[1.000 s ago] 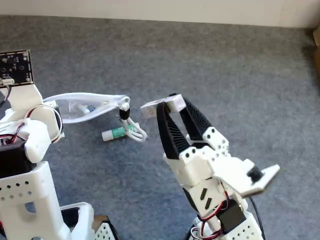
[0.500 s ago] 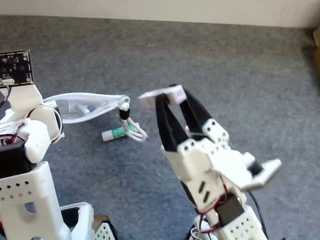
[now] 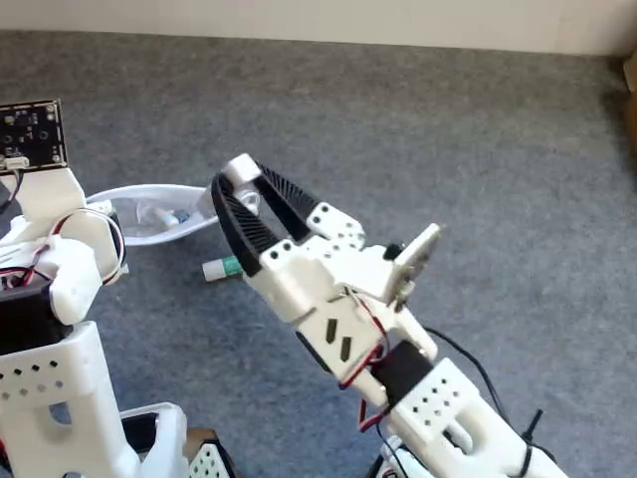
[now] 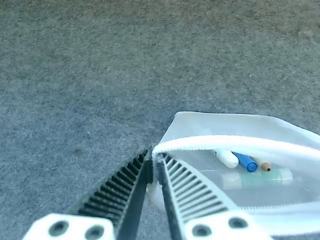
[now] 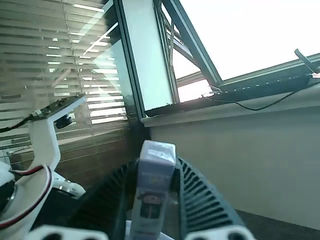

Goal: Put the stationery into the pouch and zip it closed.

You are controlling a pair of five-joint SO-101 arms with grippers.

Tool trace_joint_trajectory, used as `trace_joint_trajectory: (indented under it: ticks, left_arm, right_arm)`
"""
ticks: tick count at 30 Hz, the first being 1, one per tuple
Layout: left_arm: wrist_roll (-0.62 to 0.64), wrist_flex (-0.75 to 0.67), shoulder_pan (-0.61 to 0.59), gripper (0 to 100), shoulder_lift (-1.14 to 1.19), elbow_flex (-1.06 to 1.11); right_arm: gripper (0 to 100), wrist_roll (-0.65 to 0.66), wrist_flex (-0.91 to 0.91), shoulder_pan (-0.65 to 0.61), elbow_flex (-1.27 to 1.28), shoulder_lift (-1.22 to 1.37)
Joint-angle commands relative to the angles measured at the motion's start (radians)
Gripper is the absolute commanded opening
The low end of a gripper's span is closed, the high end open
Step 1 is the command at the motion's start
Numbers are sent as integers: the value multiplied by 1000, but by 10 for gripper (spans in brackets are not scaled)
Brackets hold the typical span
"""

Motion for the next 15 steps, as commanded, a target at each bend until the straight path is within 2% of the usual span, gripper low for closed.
trace_joint_trajectory:
  ticks: [1,8,15]
  left_arm:
    - [12,-9,10,6,4,24]
    - [12,-9,10,6,4,24]
    - [12,-9,8,6,4,24]
  right_arm:
    - [5,28,-114,-54,-81,97]
    - [5,358,-321,-191,-99,306]
    - [5,397,-415,-208,-102,467]
